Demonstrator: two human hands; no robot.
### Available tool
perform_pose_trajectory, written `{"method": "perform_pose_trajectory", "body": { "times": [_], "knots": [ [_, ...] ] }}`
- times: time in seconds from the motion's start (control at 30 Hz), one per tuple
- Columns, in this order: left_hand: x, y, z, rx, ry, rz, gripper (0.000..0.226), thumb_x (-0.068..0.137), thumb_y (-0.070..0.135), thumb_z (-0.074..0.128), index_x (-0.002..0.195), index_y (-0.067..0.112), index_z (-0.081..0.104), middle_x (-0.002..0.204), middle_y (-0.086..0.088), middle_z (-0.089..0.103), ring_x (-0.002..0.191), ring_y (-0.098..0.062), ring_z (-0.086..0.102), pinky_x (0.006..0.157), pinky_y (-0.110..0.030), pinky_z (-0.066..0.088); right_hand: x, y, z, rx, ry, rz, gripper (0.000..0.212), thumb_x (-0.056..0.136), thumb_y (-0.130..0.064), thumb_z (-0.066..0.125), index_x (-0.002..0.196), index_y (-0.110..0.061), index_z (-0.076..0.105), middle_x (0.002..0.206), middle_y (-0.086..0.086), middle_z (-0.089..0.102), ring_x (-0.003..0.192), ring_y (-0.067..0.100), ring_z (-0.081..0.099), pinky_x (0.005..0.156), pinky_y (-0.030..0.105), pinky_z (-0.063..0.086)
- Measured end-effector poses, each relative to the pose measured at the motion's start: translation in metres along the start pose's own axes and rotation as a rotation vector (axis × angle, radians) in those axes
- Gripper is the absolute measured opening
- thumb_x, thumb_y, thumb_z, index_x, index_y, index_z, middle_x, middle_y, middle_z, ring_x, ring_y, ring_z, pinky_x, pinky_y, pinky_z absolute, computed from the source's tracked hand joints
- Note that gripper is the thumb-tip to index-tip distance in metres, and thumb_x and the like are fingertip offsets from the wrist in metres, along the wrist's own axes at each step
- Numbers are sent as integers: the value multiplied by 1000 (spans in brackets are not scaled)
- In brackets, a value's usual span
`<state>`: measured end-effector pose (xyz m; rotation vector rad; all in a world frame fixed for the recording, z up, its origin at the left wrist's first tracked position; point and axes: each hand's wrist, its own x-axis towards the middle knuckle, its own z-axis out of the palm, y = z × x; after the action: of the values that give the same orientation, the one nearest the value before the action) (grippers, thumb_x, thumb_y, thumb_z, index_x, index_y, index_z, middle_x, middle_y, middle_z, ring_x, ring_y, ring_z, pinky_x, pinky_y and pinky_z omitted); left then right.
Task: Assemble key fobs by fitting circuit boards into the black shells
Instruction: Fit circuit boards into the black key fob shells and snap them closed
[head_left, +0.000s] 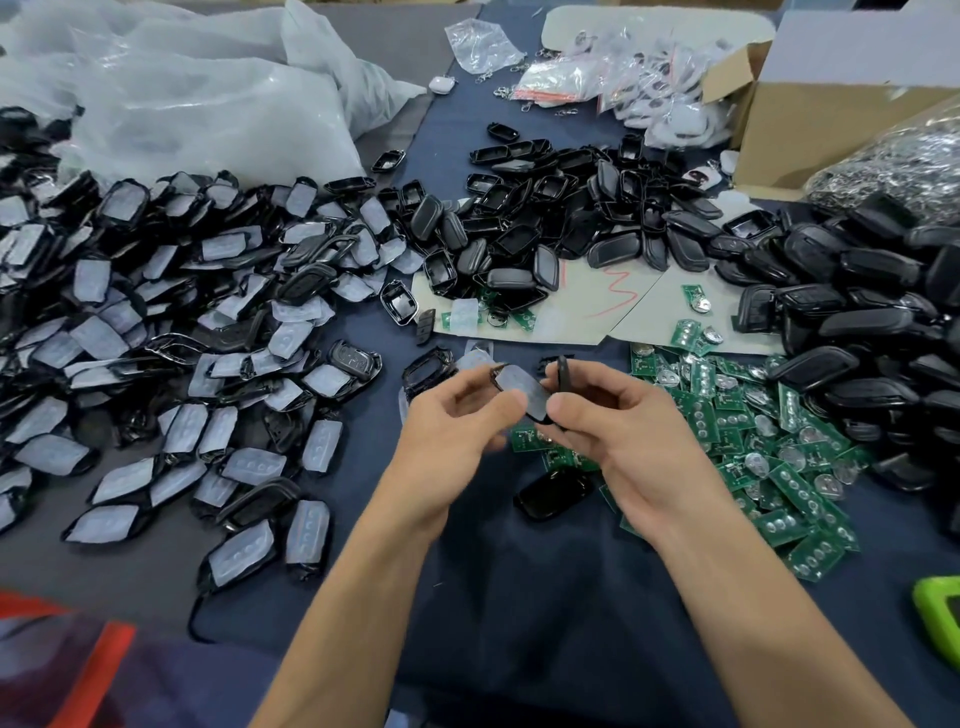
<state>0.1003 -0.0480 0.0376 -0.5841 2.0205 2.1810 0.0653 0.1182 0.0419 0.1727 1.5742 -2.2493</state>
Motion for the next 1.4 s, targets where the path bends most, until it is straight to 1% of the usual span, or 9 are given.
{"method": "perform_pose_trajectory", "body": {
  "times": [0.07,0.13,0.33,0.53,0.63,0.8,1.1,1.27,1.4],
  "knots": [
    [-1,0,8,139,83,42,23,76,42,75,92,26,81,82,2,78,80,-12,68,75,-40,60,-1,1,3,-14,20,-24,24,84,9,73,97,-11,77,88,1,77,85,17,73,79,29,63],
    [-2,1,14,319,170,109,21,78,45,71,82,25,78,73,-3,75,68,-11,64,75,-46,61,-1,2,4,16,16,-14,23,86,9,71,97,-11,77,89,0,77,85,15,74,78,29,63],
    [-8,14,17,602,335,249,17,85,35,63,76,23,71,63,11,69,60,-10,62,62,-35,54,-3,0,-2,192,-30,110,34,76,-10,71,110,-9,74,108,6,77,104,19,70,108,47,51],
    [-16,18,32,981,344,382,36,98,42,55,64,36,46,56,10,54,60,-15,50,54,-29,30,-7,5,3,99,-52,39,34,89,16,60,110,-7,74,103,5,79,99,18,73,99,36,57],
    [-15,18,34,918,192,361,29,91,25,66,71,42,53,70,11,68,68,-15,60,61,-33,44,-7,6,5,48,11,-21,38,86,21,62,104,-10,75,94,3,80,88,14,75,89,31,60],
    [-12,20,28,786,2,313,32,89,14,69,108,40,72,80,12,76,83,-15,71,76,-38,58,-7,7,3,-31,51,-110,46,82,22,67,88,-21,83,93,5,80,90,15,74,81,26,60],
    [-14,23,23,647,-21,348,35,83,13,72,102,42,75,79,23,75,80,4,72,70,-12,54,-5,5,-1,10,-101,-110,53,88,18,63,90,-30,85,94,1,81,90,13,77,75,22,59],
    [-16,23,26,668,3,376,34,85,10,69,100,40,75,80,24,75,80,3,71,73,-17,55,-6,4,-3,-16,-152,-118,50,91,13,62,93,-31,85,96,1,81,92,13,77,75,22,59],
    [-14,30,19,580,-24,350,38,82,9,72,97,43,79,79,25,76,80,9,71,71,-6,51,-4,-4,-11,24,-174,-30,26,83,-1,72,103,-15,82,106,12,79,99,24,75,80,30,61]
  ]
}}
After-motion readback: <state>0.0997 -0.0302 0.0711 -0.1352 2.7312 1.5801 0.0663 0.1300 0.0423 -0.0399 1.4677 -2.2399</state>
